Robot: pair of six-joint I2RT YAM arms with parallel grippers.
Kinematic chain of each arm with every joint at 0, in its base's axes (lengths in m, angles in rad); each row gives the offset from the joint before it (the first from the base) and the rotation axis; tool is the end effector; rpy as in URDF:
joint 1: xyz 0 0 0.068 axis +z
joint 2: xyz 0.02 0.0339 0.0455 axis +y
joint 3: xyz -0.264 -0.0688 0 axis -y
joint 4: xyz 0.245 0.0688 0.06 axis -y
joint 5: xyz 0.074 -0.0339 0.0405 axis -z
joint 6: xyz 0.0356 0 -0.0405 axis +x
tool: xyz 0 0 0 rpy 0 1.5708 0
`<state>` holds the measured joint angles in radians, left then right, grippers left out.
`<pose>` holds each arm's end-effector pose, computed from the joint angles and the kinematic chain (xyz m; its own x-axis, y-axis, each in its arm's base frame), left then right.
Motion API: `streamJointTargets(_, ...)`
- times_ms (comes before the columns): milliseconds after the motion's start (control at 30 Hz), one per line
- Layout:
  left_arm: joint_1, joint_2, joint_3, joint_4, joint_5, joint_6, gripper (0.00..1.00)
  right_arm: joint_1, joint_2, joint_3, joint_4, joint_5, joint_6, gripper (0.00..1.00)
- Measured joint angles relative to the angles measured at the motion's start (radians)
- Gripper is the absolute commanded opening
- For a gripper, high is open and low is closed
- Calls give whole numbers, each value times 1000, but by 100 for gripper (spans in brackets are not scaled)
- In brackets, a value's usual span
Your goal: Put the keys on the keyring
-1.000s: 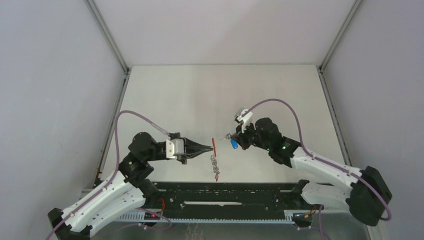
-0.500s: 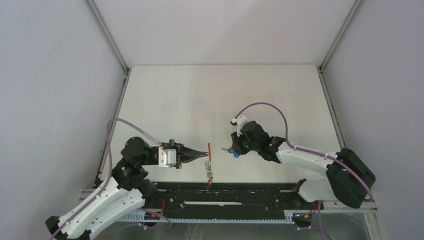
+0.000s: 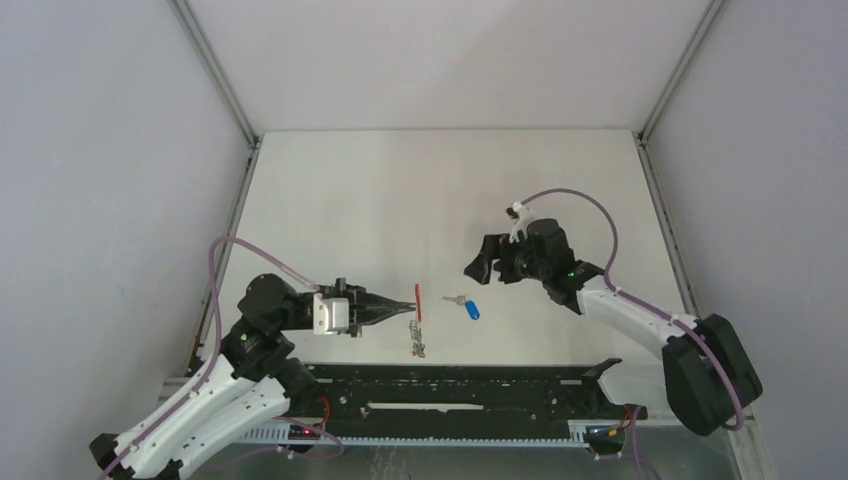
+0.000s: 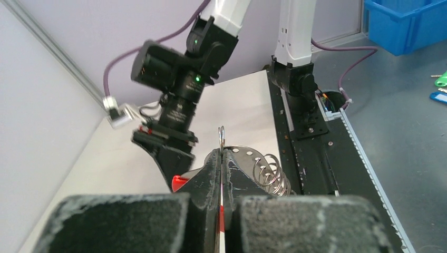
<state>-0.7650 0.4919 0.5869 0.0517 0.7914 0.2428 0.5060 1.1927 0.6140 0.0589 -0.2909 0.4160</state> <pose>0.0715 -0.1038 0.3356 0.3414 -0.0935 -0.9352 0.9399 0.0434 0.3388 0.2175 0.1322 0.2214 -0.6730 0.0696 -0.7363 -0.4483 0.7534 0.4810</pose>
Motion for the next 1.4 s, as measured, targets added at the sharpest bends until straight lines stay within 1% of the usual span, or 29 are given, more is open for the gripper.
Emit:
streamJointTargets(100, 0, 0, 6, 7, -3, -1, 0, 38, 66, 0, -31, -5, 8, 79)
streamJointTargets(133, 0, 1, 8, 9, -3, -3, 0, 49, 82, 0, -36, -6, 12, 74)
streamJointTargets(167, 0, 2, 10, 11, -3, -5, 0, 58, 94, 0, -37, -8, 16, 72)
streamJointTargets(300, 0, 6, 14, 21, -3, -8, 0, 65, 155, 0, -23, -13, 30, 71)
streamJointTargets(467, 0, 11, 20, 26, -3, -14, 0, 65, 267, 0, 10, -26, 40, 63)
streamJointTargets(567, 0, 13, 27, 28, -3, -17, 0, 67, 322, 0, 36, -32, 42, 55)
streamJointTargets(767, 0, 14, 42, 32, -3, -17, 0, 98, 380, 11, 117, -34, 58, 43)
streamJointTargets(833, 0, 14, 42, 32, -3, -17, 0, 115, 388, 13, 123, -33, 61, 42)
streamJointTargets(967, 0, 14, 42, 32, -3, -17, 0, 138, 388, 13, 117, -33, 62, 43)
streamJointTargets(1033, 0, 14, 42, 32, -3, -17, 0, 144, 382, 13, 108, -29, 62, 44)
streamJointTargets(1267, 0, 14, 42, 32, -3, -18, 0, 146, 335, -10, 62, -5, 62, 43)
streamJointTargets(1300, 0, 14, 42, 32, -3, -18, 0, 148, 328, -14, 60, -2, 61, 42)
streamJointTargets(1400, 0, 14, 42, 32, -3, -24, 0, 150, 311, -23, 48, 2, 60, 36)
